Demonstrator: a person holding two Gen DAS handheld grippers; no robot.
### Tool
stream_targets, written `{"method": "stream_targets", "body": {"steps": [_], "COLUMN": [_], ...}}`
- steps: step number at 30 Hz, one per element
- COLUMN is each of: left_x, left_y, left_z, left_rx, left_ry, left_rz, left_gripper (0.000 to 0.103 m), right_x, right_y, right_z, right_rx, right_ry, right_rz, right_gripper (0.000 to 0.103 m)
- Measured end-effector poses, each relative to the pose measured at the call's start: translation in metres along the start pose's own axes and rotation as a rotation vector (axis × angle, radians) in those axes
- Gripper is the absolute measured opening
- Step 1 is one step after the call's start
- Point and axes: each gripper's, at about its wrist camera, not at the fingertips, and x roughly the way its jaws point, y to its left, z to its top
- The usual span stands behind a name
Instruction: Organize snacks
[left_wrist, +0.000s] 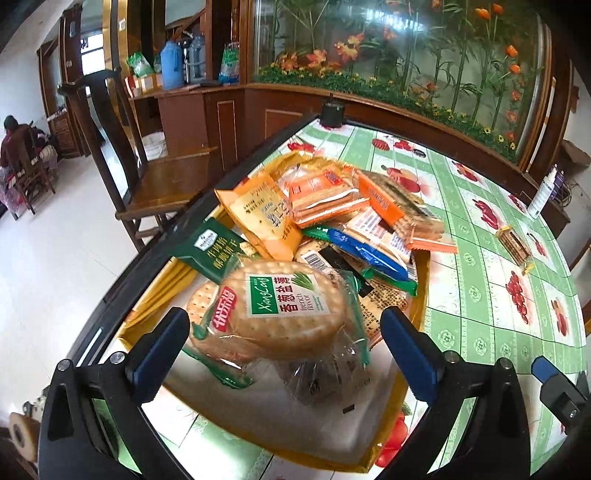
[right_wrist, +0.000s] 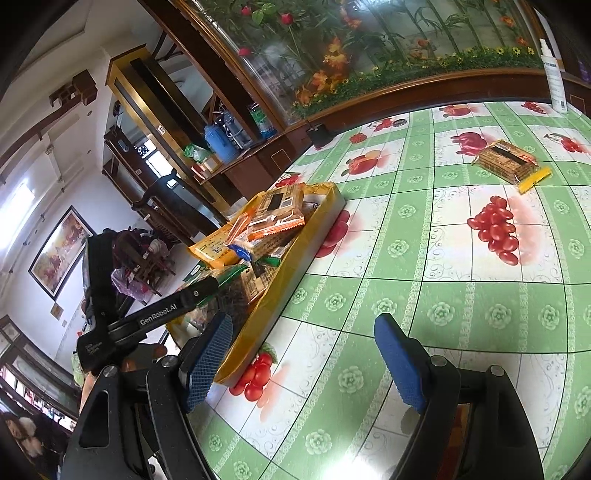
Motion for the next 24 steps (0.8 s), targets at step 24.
{"method": "stream_targets", "body": {"steps": [24], "left_x": [-0.105], "left_y": [0.009], "left_z": [-0.042], "left_rx": [-0.037], "left_ry": [-0.214], "left_rz": [0.125], "left_gripper": [0.103], "right_x": [-0.036], "right_y": [0.007], "right_z": [-0.034], "right_rx": [-0.023], "right_ry": [-0.023], "right_rz": [0.048], "right_gripper": [0.084]}}
